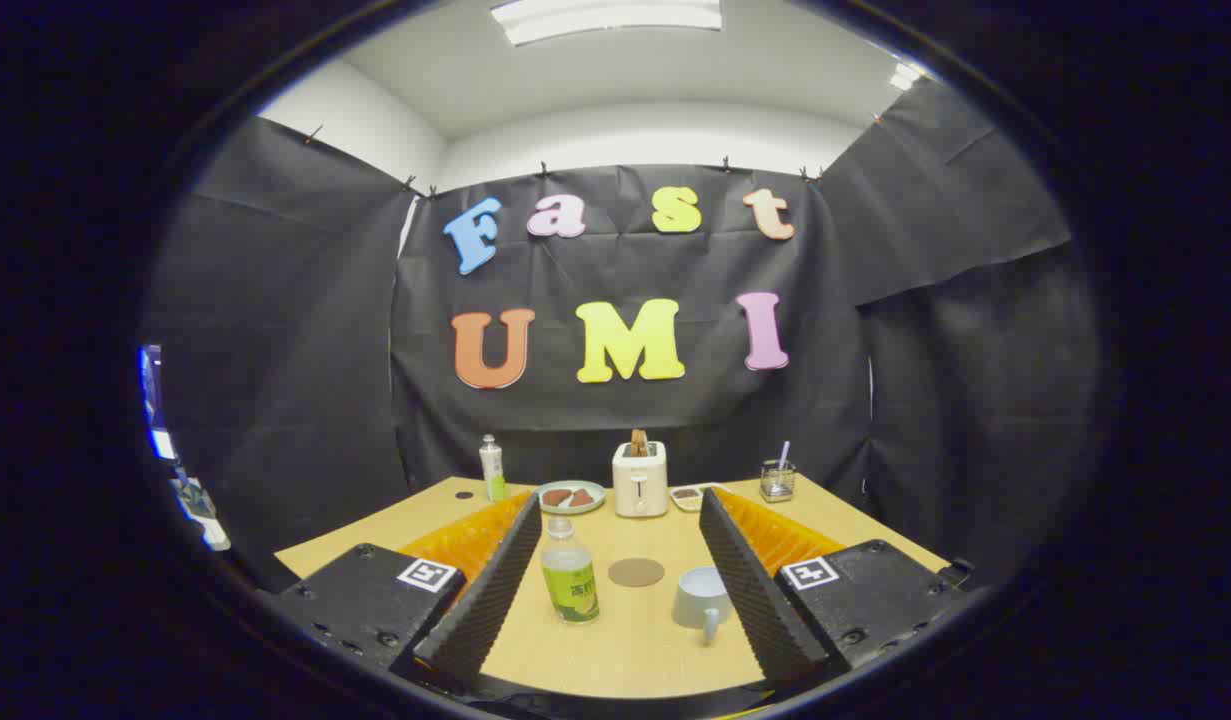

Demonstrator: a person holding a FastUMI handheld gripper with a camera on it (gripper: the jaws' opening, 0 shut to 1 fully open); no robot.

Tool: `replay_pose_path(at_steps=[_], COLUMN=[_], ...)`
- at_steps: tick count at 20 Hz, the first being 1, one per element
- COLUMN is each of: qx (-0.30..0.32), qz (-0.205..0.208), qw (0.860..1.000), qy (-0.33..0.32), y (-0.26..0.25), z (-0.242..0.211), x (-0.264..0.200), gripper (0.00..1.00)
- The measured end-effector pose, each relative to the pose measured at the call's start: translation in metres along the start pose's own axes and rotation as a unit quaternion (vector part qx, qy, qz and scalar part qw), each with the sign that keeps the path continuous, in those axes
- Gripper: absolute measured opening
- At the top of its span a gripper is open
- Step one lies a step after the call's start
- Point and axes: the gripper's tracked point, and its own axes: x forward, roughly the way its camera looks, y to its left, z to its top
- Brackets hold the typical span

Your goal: Take the bottle from table, then pour the juice into the cup, finally place the bottle on the coaster

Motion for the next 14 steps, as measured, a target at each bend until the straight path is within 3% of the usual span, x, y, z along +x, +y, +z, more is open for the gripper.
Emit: replay_pose_path(at_steps=[14], qx=[-0.001], qz=[0.006], qw=[1.000], qy=[-0.011], y=[-0.0016], z=[-0.0022], x=[0.0011], gripper=[1.00])
